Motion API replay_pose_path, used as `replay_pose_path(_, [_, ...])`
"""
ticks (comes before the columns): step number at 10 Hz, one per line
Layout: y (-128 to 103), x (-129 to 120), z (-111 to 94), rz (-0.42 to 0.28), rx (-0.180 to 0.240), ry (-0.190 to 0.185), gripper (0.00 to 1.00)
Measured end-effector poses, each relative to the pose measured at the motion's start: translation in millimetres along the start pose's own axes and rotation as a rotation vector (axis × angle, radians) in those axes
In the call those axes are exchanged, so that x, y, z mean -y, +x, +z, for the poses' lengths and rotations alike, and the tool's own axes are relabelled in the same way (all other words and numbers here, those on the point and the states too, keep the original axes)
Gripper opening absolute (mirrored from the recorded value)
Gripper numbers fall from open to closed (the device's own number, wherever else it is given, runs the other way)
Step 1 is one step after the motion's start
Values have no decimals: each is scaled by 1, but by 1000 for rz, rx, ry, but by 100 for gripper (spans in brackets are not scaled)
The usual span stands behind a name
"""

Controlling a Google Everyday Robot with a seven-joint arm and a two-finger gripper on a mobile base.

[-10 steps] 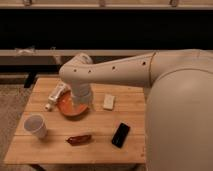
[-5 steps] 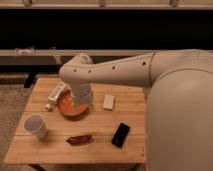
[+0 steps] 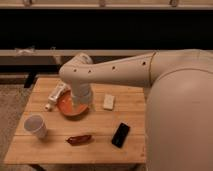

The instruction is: Move the arm in a circular motion

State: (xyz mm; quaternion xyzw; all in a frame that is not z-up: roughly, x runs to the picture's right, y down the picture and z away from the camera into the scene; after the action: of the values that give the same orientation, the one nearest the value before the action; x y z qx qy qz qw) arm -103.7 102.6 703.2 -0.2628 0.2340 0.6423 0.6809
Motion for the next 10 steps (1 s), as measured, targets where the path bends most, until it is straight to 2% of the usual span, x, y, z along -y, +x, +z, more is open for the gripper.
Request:
replay_pose_path(3, [0,0,0,1,0,1,65])
replay_pose_path(4, [0,3,-3,23,-2,8,65])
replay_pose_path(6, [-5,34,-4,96,-6,23,65])
replay_pose_path(7, [-10,60,-5,135,-9,27,65])
replay_pose_path(8, [-20,90,-3,168,-15,28,65])
replay_pose_path(10, [-44,122,3,197,-19,24,65])
